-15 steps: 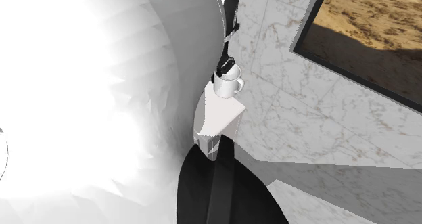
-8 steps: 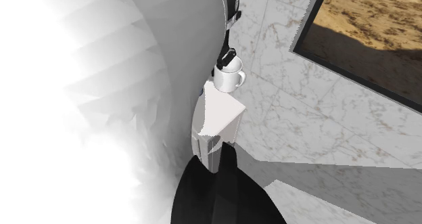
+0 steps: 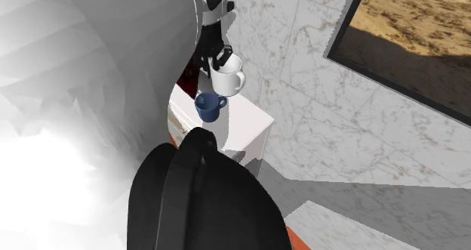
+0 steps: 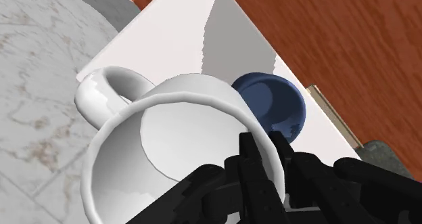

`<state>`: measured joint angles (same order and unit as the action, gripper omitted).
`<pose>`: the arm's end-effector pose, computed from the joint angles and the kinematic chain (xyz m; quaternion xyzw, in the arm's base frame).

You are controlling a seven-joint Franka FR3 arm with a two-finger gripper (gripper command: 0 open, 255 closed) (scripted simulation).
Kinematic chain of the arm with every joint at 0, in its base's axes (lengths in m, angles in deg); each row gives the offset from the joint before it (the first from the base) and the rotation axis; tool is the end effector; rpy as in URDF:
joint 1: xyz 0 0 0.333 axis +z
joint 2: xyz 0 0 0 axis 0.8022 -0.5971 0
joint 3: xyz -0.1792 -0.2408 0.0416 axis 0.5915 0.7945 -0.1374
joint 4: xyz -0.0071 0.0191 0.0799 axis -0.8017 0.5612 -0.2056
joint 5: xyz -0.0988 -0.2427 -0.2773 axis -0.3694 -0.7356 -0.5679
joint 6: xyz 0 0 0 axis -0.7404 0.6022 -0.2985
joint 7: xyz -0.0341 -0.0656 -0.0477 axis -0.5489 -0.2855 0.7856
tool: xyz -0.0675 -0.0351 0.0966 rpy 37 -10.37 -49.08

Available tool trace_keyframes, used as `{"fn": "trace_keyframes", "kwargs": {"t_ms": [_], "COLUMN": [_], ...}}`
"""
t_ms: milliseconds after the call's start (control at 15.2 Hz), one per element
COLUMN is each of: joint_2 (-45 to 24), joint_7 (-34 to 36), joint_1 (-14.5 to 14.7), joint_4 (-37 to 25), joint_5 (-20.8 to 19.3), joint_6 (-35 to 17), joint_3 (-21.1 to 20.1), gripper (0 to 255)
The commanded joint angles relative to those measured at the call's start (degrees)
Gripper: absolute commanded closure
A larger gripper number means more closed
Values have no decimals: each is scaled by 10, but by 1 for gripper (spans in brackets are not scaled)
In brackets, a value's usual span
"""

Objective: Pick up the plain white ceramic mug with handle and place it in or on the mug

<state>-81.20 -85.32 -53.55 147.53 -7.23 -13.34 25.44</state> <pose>0.5279 -0.1299 0.5077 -0.9984 0.0552 0.0147 0.0009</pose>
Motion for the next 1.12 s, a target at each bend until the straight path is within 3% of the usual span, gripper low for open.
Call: {"fn": "trace_keyframes", "kwargs": {"t_ms": [0,132,1056], "joint_2": [-12,-25,-35], "joint_7": [25,55,54], "joint_1": [13,28,28], "joint_4": [-19,-43,53], "joint_5": [4,7,9], "joint_6": [8,19,-87], "joint_3": [-13,-28,-28], "gripper": [255,255,255]}}
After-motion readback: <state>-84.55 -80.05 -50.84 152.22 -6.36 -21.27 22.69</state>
